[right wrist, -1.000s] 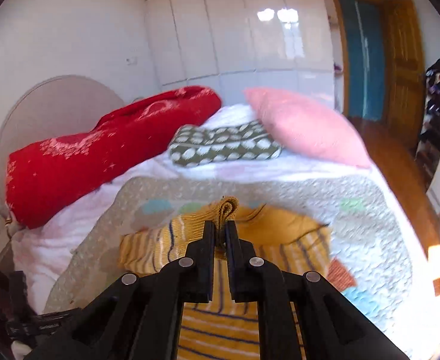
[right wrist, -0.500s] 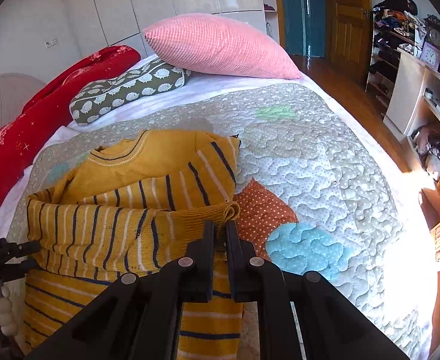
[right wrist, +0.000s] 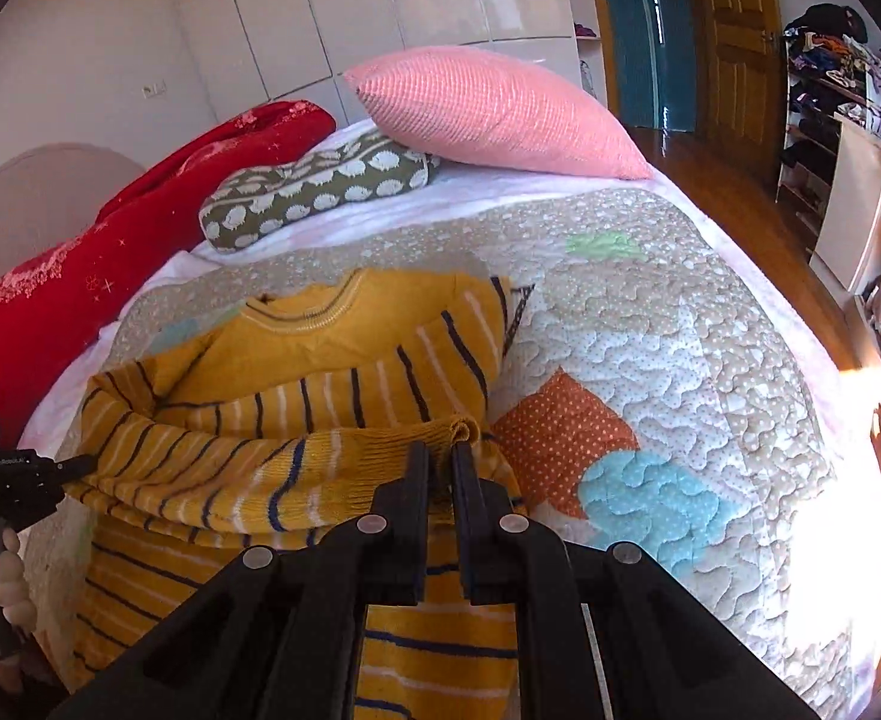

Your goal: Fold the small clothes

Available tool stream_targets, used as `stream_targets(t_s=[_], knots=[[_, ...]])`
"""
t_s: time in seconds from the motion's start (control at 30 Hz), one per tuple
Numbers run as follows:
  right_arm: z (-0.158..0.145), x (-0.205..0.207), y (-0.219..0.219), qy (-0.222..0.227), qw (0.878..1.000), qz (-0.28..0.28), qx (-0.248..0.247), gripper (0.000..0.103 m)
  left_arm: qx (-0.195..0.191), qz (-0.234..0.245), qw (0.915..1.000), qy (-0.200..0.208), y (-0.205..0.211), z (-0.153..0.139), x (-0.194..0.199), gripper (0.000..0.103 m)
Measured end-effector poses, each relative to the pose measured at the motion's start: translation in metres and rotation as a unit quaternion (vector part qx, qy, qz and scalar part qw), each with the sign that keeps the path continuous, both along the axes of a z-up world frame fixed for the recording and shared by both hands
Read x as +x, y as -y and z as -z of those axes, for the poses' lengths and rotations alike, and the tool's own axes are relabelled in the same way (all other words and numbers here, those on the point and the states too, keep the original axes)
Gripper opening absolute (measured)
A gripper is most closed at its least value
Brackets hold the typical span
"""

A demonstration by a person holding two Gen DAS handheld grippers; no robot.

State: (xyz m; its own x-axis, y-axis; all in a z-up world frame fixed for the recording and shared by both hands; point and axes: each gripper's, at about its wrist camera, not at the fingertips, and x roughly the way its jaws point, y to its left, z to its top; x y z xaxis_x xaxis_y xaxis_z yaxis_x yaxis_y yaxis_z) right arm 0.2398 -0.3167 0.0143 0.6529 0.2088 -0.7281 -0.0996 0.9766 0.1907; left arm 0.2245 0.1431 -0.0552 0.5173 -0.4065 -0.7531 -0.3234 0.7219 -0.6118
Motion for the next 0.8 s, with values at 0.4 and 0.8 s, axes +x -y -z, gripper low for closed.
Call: stream_targets(t_s=[0.4, 0.8], knots=[[0.020, -0.018, 0.015, -0.037, 0.998, 0.037, -0.017, 0.009, 0.026, 0.014, 0.9975, 0.064, -0.015, -0.016, -0.066, 0.031], [0.036, 0.081, -0.194, -0.136, 0.971, -0.136, 0.138, 0.048, 0.072, 0.045, 0.9860, 0.143, -0.016, 0.026, -0.065, 0.045]])
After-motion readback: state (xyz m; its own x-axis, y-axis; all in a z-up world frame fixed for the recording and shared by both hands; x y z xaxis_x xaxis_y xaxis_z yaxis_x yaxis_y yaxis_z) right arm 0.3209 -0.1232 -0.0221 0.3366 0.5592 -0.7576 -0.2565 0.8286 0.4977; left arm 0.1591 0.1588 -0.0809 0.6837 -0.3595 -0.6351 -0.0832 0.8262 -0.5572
